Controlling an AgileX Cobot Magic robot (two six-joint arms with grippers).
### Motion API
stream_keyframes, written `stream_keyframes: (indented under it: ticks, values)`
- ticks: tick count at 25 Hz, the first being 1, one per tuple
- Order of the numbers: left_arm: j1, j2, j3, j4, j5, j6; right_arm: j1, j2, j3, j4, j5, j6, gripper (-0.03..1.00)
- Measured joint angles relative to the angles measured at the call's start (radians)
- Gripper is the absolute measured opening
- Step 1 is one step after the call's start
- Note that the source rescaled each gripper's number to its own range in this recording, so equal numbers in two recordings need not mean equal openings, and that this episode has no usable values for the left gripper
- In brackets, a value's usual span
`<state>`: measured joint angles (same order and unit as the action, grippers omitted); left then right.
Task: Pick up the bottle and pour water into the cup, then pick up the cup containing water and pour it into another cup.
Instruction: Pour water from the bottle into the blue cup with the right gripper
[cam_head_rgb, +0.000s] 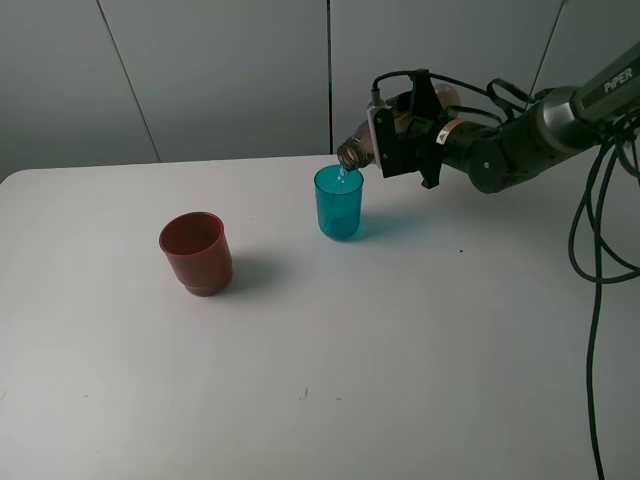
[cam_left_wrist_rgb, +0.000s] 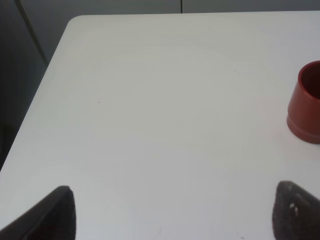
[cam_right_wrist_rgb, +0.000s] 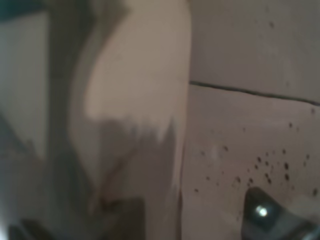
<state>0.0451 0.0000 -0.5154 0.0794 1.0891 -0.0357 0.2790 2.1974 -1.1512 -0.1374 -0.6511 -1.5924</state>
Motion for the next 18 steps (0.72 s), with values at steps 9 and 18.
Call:
stream_keyframes:
  ticks: [9, 18]
  values:
    - [0.000, 0.000, 0.000, 0.000, 0.000, 0.000, 0.000, 0.000, 0.000, 0.014, 0.000, -0.058, 0.04]
    - [0.000, 0.000, 0.000, 0.000, 0.000, 0.000, 0.000, 0.000, 0.000, 0.016, -0.016, -0.097, 0.04]
